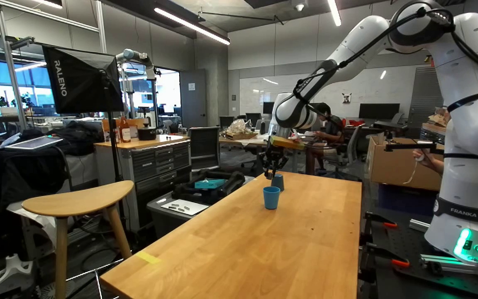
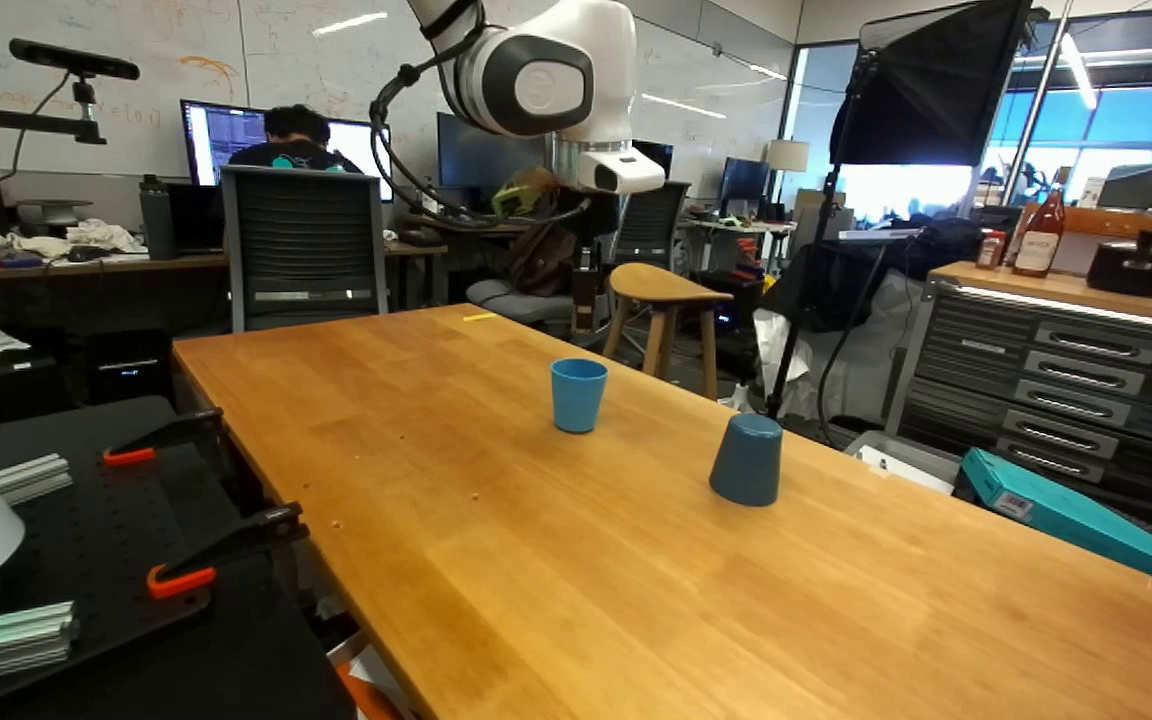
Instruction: Pick up the silver block from the table and put it in the light blue cup.
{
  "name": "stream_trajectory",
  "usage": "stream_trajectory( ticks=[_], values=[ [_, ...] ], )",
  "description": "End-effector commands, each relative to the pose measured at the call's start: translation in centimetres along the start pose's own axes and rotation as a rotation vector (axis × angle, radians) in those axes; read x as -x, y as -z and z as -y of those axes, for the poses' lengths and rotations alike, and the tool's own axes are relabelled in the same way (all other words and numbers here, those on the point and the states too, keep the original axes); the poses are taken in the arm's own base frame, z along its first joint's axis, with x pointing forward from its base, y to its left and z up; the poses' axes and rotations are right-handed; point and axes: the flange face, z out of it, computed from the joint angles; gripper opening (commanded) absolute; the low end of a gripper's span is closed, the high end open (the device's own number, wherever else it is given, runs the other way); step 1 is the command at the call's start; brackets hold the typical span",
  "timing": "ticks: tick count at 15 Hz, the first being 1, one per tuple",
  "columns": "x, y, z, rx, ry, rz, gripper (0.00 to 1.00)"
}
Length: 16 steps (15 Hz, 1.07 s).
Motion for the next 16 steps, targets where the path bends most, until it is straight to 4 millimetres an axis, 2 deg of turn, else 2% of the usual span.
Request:
stream_trajectory(
  ticks=[1, 13, 16],
  values=[
    [-0.2, -1.5, -0.3, 0.006, -0.007, -0.011, 0.08],
    [-0.1, -6.1, -2.3, 0.056, -0.031, -0.01, 0.08],
    [-0.2, -8.1, -3.3, 0.074, -0.036, 0.003, 0.08]
  ],
)
